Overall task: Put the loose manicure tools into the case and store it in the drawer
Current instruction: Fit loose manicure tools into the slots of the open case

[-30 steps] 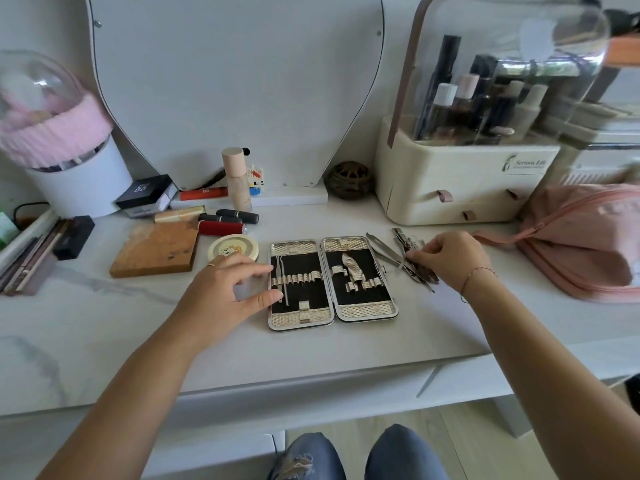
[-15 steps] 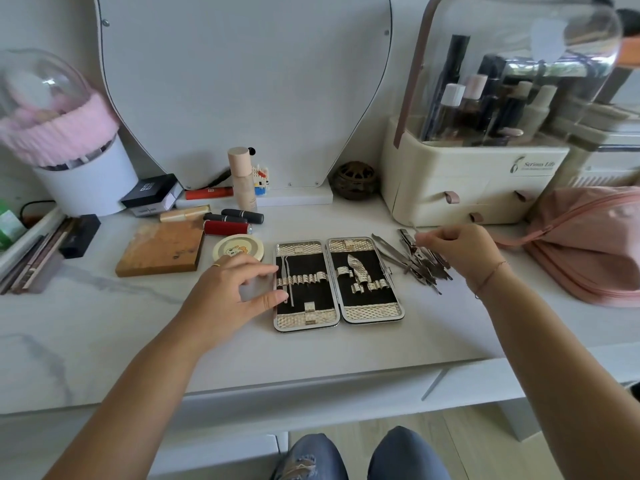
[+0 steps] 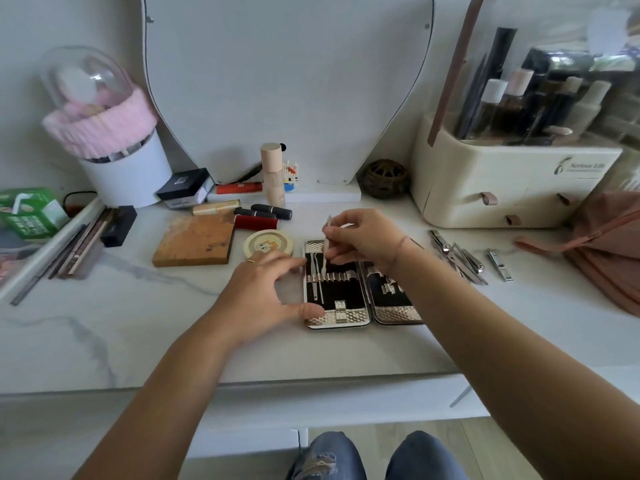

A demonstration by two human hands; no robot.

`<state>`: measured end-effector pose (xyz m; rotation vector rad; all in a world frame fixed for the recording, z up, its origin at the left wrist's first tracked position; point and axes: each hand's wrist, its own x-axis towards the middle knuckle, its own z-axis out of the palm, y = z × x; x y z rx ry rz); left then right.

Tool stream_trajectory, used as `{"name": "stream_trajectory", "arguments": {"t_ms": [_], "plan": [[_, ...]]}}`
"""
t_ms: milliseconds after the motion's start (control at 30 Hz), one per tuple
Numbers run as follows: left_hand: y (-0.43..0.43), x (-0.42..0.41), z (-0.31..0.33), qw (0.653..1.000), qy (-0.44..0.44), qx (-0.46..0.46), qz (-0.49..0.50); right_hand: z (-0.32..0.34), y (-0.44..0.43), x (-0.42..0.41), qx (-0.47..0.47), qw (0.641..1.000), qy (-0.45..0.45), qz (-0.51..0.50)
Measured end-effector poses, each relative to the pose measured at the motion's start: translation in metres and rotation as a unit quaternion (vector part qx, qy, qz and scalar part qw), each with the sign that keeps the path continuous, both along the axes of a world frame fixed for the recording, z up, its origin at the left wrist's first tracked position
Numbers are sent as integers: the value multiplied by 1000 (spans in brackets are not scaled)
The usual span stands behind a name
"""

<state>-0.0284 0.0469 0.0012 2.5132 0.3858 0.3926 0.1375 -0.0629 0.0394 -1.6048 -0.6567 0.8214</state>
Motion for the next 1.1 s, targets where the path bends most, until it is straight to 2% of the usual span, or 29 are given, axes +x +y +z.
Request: {"name": "stream_trajectory", "arguments": {"t_ms": [367, 600, 1100], "plan": [[-1, -1, 2, 999, 46, 10, -23, -2, 29, 3, -66, 997, 37, 11], [-1, -1, 0, 999, 44, 13, -24, 3, 26, 19, -88, 996, 13, 4], [-2, -1, 1, 999, 51, 14, -13, 1, 24, 16, -146, 987, -35, 57]]}}
